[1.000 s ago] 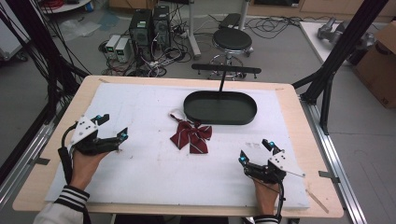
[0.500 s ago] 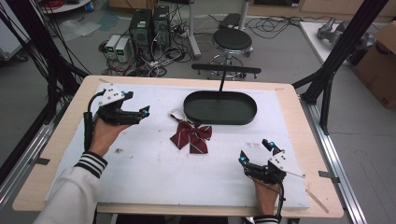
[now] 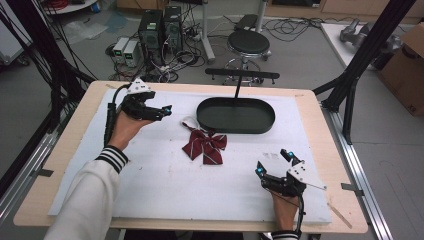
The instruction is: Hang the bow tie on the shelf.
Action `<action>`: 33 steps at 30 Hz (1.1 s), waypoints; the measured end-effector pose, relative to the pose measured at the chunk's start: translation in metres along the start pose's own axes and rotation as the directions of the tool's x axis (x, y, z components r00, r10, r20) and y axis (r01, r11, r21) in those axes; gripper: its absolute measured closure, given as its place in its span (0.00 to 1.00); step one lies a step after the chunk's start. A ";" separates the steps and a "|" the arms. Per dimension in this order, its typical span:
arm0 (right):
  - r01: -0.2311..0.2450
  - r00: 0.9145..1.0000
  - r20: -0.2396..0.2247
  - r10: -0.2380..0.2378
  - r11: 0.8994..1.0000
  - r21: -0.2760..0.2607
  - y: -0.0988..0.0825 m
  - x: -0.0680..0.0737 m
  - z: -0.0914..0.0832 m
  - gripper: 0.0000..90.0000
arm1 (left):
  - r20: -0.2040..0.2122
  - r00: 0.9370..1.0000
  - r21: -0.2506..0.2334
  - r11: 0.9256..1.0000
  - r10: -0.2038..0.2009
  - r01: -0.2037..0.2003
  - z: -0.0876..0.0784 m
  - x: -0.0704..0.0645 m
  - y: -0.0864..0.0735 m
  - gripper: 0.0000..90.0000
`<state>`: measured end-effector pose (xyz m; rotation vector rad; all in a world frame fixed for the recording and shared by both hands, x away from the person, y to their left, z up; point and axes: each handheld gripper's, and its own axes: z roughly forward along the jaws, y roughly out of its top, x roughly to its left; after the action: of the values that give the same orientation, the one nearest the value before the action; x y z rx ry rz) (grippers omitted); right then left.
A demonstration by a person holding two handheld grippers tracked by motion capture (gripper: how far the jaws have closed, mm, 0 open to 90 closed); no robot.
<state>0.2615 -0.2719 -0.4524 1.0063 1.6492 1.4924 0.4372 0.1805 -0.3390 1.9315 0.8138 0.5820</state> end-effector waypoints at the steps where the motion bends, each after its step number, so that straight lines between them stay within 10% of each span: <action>1: 0.001 1.000 0.000 -0.001 1.000 -0.001 0.000 0.000 0.000 0.06 | 0.003 1.000 0.006 1.000 0.001 -0.001 0.004 0.000 0.001 0.19; 17: 0.004 1.000 0.006 -0.004 1.000 0.009 0.000 0.000 0.001 0.07 | 0.089 0.994 0.179 0.980 0.067 -0.082 0.069 -0.006 0.010 0.22; 33: 0.000 1.000 0.005 0.000 1.000 0.015 0.001 0.000 0.002 0.07 | 0.093 0.989 0.357 0.924 0.113 -0.139 0.112 0.002 -0.007 0.28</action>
<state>0.2633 -0.2714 -0.4520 1.0176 1.6591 1.4788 0.5121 0.1199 -0.3957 2.3438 0.7971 0.4588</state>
